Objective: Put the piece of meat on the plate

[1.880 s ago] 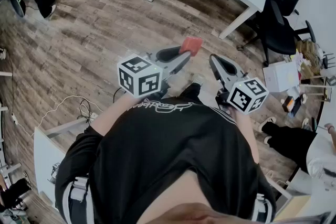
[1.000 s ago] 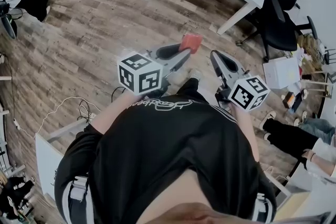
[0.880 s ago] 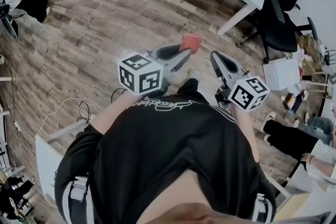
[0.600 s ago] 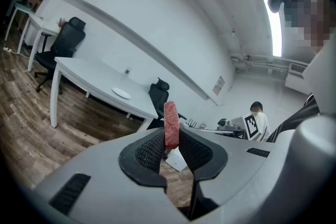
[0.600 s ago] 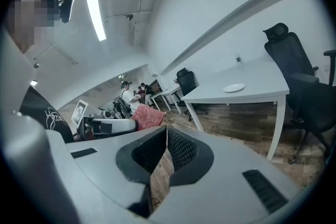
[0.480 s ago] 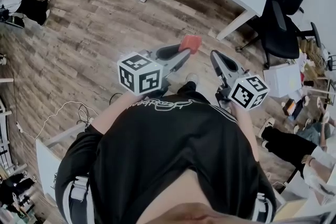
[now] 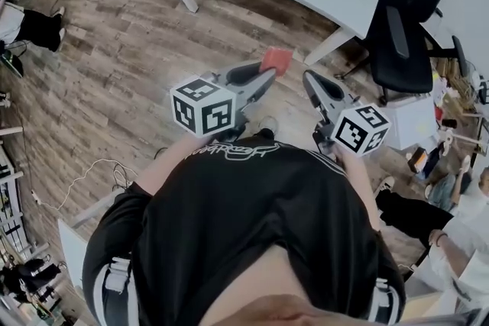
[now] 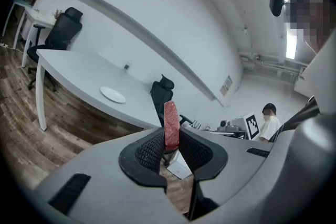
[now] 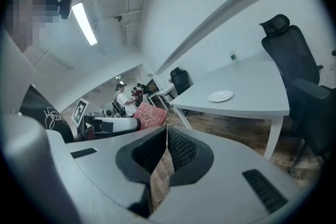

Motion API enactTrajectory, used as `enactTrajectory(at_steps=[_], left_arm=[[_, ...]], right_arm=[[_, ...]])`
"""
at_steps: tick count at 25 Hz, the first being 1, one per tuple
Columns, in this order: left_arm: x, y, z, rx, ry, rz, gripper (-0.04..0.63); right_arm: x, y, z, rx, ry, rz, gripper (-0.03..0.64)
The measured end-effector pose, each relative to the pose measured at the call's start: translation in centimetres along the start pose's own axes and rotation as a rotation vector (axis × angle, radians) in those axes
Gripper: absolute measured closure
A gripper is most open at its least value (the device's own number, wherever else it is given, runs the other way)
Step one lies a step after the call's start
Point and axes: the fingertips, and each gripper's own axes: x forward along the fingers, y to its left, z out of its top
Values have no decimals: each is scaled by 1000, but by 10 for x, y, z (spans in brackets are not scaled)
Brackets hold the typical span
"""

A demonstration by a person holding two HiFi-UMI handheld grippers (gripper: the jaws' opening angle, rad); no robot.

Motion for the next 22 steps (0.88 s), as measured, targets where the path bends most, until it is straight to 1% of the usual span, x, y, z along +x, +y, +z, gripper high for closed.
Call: enactTrajectory(at_steps=[7,10,13,17,22], left_arm=[[58,17,16,-9,10,2,511],[88,23,27,-17,18,6,511],[105,30,32,-25,22,15,511],[116,43,35,-33,24,33,511],[122,53,43,-30,16,40,511]], right_arm=[[1,-59,23,17,1,-11,604],[3,-88,35,29,14,-7,604],[8,-108,40,26,28,-2,604],[17,-125,45,26,33,-4,604],[31,-132,51,20,20,22,604]])
